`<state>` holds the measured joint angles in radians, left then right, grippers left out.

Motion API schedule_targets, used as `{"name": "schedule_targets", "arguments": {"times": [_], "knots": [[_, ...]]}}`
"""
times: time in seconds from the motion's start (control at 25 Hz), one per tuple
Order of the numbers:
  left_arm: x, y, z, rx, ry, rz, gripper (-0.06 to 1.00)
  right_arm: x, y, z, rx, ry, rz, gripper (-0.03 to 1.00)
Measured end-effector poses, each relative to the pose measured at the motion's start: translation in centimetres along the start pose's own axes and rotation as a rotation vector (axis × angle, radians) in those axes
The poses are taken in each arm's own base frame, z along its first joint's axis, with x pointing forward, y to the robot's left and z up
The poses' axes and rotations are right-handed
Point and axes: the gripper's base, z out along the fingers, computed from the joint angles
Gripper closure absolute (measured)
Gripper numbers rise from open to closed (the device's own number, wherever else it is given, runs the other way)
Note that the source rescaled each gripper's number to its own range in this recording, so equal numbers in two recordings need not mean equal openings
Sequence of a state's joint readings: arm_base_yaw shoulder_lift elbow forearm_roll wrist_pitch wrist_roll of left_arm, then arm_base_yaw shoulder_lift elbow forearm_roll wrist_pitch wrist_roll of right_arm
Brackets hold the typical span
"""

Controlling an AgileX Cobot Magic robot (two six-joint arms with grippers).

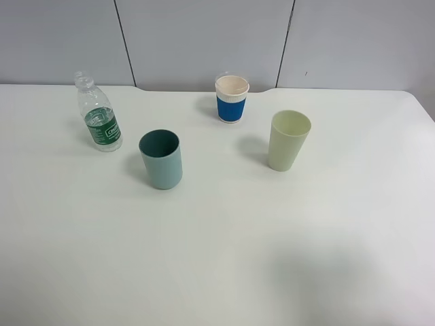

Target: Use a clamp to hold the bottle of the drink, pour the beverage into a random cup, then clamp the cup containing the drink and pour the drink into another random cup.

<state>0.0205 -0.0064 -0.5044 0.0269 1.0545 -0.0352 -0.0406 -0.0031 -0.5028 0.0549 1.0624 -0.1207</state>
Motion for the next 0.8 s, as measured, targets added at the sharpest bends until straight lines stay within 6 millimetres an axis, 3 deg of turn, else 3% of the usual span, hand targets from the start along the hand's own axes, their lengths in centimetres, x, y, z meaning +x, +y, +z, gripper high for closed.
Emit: {"name": "schedule_targets", "arguments": {"times": [0.8], "knots": [[0.0,0.0,0.0,0.0,0.0,0.0,-0.06,0.0,0.0,0.0,0.0,0.0,0.002,-0.03]]}}
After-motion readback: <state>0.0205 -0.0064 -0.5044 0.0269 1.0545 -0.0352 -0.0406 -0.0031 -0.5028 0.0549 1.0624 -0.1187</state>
